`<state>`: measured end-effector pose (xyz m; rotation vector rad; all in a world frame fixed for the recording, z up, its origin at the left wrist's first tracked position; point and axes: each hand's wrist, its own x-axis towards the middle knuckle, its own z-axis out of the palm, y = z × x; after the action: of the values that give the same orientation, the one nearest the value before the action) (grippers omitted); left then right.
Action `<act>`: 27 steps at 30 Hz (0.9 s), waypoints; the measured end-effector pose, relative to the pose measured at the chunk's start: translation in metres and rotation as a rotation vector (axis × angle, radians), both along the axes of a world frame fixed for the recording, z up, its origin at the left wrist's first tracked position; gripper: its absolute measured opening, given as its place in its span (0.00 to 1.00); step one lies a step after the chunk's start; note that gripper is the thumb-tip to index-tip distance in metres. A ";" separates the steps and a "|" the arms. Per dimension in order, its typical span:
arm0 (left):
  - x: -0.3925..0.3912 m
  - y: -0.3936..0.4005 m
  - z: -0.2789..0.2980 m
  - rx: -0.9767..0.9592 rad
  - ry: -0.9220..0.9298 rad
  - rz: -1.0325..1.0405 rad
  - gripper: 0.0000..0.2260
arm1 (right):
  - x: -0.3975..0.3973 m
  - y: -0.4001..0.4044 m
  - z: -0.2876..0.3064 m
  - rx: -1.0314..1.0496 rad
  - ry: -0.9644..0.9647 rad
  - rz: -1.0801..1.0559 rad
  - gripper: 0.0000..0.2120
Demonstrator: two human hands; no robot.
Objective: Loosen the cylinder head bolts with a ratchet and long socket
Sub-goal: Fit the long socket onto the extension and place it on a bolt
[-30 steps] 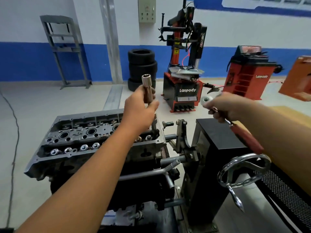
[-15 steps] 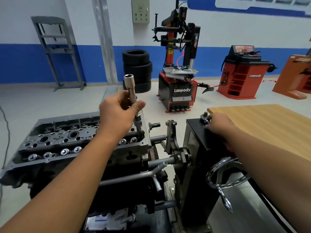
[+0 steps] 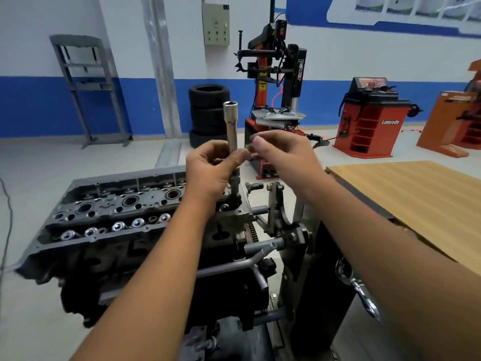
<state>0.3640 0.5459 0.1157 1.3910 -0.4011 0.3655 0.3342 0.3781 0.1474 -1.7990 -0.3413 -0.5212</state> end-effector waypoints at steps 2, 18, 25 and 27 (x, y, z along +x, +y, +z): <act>0.002 -0.003 -0.008 -0.070 0.034 -0.018 0.10 | 0.001 0.044 -0.005 0.097 -0.048 0.012 0.04; 0.008 0.005 -0.035 0.109 -0.071 0.077 0.18 | 0.041 0.074 -0.066 0.327 -0.283 0.087 0.15; 0.006 0.010 -0.029 0.311 -0.105 0.021 0.16 | 0.044 0.072 -0.058 0.447 -0.198 0.113 0.09; 0.007 0.012 -0.028 0.347 -0.121 -0.016 0.14 | 0.045 0.067 -0.056 0.439 -0.181 0.129 0.11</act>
<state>0.3713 0.5583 0.0877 1.7076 -0.5952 0.3802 0.3790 0.4451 0.0909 -1.3007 -0.4278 -0.6158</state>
